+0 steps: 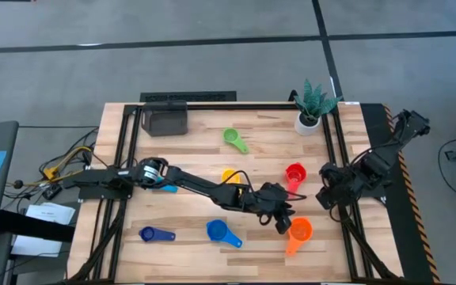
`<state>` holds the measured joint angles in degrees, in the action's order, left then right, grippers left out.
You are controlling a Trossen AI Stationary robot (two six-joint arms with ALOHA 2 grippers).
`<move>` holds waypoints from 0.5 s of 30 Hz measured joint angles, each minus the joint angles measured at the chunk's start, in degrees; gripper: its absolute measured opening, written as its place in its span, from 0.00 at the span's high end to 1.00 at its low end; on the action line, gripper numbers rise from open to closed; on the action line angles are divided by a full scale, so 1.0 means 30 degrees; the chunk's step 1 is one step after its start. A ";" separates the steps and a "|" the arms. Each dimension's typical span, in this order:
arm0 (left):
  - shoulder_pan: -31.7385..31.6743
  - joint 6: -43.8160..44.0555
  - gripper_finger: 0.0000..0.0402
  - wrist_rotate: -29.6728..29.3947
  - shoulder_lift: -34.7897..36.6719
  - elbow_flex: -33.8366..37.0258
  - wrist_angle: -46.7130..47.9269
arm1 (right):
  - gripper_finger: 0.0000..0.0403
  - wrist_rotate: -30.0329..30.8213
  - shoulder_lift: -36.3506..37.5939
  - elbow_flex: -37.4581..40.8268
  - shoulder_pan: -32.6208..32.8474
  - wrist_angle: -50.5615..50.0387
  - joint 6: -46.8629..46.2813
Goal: Nest measuring cups in basket
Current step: Prepare the orange measuring cup
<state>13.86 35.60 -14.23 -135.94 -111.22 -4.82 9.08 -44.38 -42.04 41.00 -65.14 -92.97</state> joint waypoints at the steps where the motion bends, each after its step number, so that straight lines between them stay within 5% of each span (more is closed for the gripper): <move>1: 0.0049 -0.0135 0.74 -0.0266 0.0000 0.0000 0.0053 | 0.56 0.0000 -0.0028 0.0000 0.0147 0.0007 -0.0127; 15: 0.0183 -0.0803 0.74 -0.1943 0.0000 0.0015 0.1885 | 0.55 0.1013 -0.0094 0.0000 0.0184 -0.0190 0.1183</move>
<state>14.41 33.19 -20.06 -135.94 -111.18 0.84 12.12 -44.66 -42.04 41.55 -65.71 -89.43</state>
